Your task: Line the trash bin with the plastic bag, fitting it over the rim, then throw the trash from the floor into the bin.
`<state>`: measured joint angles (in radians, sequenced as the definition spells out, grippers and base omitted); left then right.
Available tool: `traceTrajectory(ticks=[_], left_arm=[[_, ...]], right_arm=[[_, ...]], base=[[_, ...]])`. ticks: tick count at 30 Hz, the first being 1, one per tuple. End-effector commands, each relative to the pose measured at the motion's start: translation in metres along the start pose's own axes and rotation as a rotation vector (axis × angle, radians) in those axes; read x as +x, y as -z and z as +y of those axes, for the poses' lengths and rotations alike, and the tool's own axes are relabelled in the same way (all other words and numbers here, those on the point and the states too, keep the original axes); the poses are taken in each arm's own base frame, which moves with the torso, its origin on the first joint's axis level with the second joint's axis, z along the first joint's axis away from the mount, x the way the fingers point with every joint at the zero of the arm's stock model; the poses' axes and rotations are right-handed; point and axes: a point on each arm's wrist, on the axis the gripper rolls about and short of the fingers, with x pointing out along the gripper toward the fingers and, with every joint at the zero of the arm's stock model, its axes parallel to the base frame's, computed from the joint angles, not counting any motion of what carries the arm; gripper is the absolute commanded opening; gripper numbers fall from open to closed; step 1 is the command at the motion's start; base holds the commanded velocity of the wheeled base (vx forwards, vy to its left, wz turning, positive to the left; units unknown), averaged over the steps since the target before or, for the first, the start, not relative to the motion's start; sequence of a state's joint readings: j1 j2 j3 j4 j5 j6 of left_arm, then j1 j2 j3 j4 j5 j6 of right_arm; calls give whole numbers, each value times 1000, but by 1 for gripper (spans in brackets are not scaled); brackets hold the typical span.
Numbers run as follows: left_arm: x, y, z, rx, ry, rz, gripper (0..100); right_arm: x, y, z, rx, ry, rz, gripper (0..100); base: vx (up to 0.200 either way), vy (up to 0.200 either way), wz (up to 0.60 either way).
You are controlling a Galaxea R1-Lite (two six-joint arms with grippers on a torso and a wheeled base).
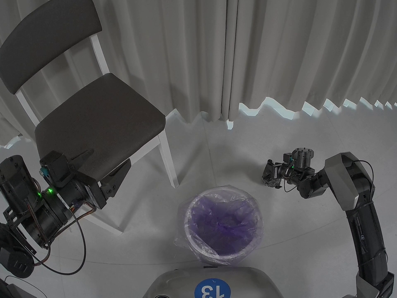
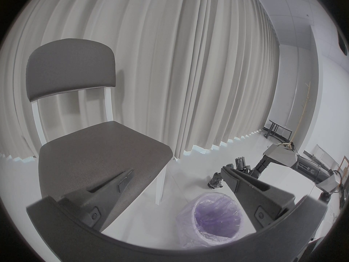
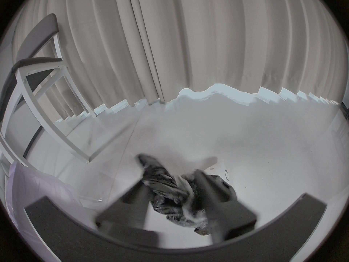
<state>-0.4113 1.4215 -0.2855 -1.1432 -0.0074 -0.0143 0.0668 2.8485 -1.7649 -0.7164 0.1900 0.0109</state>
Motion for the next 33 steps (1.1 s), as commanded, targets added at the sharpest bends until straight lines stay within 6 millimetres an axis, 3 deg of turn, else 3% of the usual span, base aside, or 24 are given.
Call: traceTrajectory(ticks=[1,7,10,18,33], left_arm=[[0,0,0,-1,0,-2,100],[-2,1,0,-1,0,1,100],[-2,1,0,-1,0,3,100],[-3,-1,1,2,-3,-7,100],[-6,-3,1,7,-4,-17,100]], right_arm=[[1,3,0,1,-1,8,0],[-3,3,-1,3,2,29,0],[-11,-7,0,4,4,29,0],[-69,-70,10,19,-80,16,0],[-178,-152,37,-16,-108,-205,0]], base=[[0,0,0],[0,0,0],[0,0,0],[0,0,0],[0,0,0]])
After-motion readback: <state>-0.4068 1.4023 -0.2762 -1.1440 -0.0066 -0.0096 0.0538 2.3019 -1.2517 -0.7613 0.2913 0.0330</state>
